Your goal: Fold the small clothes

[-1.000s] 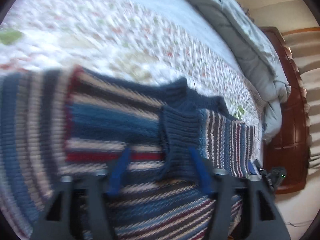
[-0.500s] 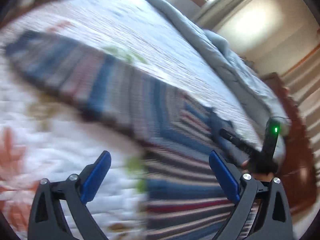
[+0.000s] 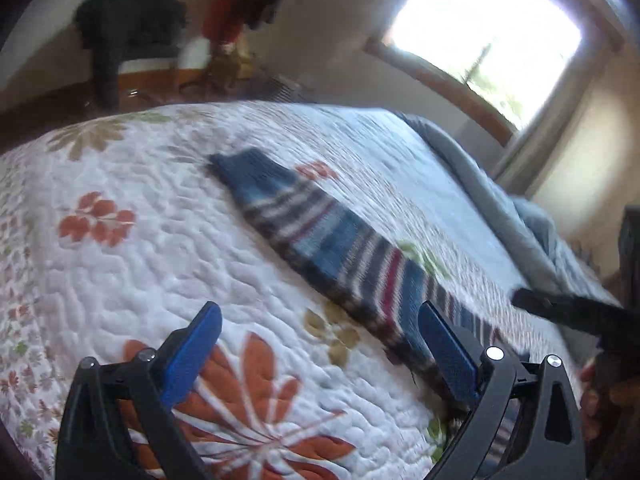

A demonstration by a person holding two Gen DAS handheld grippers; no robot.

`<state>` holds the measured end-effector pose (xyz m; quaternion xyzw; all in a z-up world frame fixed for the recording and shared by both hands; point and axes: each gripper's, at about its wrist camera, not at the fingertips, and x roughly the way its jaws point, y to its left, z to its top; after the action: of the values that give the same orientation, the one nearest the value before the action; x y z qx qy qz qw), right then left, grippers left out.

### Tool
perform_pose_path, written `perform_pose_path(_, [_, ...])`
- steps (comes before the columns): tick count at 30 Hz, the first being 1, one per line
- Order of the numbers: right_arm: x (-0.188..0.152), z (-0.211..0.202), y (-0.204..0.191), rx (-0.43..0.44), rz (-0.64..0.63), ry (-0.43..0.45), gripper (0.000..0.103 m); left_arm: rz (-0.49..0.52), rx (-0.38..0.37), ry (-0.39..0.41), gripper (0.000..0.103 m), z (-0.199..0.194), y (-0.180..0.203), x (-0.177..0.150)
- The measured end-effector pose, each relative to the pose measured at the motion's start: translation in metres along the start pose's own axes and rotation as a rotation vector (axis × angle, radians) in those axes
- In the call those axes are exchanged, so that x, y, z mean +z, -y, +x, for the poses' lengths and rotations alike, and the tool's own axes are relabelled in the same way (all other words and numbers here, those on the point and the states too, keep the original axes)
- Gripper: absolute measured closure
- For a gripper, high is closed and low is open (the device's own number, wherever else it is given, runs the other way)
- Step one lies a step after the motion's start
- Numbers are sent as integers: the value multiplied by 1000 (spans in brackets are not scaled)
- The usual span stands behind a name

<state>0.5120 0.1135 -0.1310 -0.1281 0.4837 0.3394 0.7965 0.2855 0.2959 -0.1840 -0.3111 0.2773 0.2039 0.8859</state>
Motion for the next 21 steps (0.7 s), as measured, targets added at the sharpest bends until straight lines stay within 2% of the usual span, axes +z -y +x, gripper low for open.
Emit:
perform_pose_path(1, [14,7,-24,10,-39,3,39,-26,3,2,4,-1,-8,3])
perform_pose_path(2, [34,22,-58,31,-99,3,56,-67,0,-2,4,0,-20,8])
perform_pose_path(4, [65,54,-113,63,-187,-14,69,-126,4,-5,4,0,-43,16])
perform_pose_path(8, [96,121,-176,31,-300,-30,69,-295,83,58,4,-18,-112,37])
perform_pose_path(12, [93,174,-209,-28,-370,-59,67,-414,105,101,4,-29,-160,48])
perform_pose_path(14, [93,191,-217,-40,-371,-53,65,-409,111,85,4,-27,-166,50])
perform_pose_path(18, [98,205,-222,-55,-347,-44,62,-431,60,41,4,-16,-165,48])
perform_pose_path(21, [100,212,-226,-66,-352,-55,61,-401,58,38,4,-13,-158,47])
